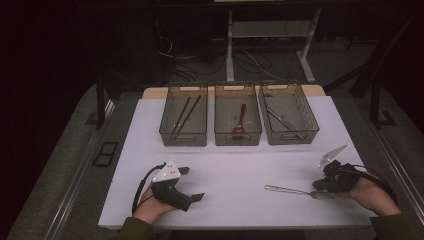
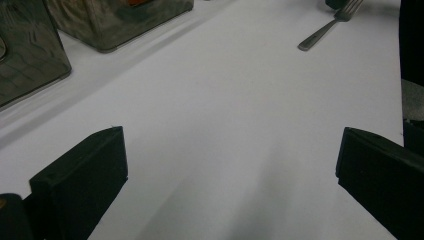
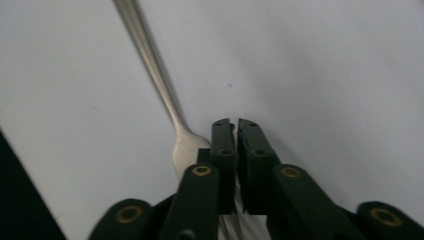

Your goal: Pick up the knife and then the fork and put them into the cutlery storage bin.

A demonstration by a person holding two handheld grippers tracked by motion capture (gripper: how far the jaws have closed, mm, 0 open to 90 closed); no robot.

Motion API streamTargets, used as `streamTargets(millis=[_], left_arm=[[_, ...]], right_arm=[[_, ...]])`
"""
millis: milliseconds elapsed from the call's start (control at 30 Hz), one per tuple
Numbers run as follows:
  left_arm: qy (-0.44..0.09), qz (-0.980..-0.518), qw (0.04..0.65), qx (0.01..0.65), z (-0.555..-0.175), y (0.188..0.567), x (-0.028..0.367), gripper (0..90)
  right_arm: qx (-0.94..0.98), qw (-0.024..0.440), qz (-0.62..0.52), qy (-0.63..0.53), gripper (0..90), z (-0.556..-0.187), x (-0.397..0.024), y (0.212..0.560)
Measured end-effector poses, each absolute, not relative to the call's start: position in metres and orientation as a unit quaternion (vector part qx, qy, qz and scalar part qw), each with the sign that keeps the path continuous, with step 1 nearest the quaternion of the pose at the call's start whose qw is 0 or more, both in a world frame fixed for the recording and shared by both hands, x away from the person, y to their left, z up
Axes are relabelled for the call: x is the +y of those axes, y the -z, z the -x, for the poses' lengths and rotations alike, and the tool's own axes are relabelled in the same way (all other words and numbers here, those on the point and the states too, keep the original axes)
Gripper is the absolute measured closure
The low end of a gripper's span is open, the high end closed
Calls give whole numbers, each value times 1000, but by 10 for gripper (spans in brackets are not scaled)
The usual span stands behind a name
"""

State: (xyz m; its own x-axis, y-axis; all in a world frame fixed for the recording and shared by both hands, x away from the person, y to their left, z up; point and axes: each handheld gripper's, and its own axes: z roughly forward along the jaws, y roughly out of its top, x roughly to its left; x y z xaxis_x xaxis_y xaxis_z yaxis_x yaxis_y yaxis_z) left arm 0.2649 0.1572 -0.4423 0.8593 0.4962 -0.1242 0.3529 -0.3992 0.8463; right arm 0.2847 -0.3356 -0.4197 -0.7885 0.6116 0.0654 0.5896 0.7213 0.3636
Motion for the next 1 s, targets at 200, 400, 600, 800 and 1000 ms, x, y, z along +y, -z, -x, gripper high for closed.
streamTargets(millis=[200, 400, 600, 800, 1000], left_arm=[[-74, -832, 486, 257, -265, 442, 158, 0], [-75, -832, 487, 256, -265, 442, 158, 0], [-74, -834, 484, 254, -265, 443, 157, 0], [-74, -834, 484, 255, -265, 443, 157, 0], [-76, -833, 485, 255, -265, 443, 157, 0]], right_arm=[[950, 32, -251, -183, 766, -281, -315, 413], [968, 24, -204, -147, 759, -281, -295, 419], [974, 22, -188, -123, 776, -284, -285, 421], [985, 28, -149, -83, 818, -284, -274, 419], [987, 21, -139, -75, 846, -285, -271, 419]])
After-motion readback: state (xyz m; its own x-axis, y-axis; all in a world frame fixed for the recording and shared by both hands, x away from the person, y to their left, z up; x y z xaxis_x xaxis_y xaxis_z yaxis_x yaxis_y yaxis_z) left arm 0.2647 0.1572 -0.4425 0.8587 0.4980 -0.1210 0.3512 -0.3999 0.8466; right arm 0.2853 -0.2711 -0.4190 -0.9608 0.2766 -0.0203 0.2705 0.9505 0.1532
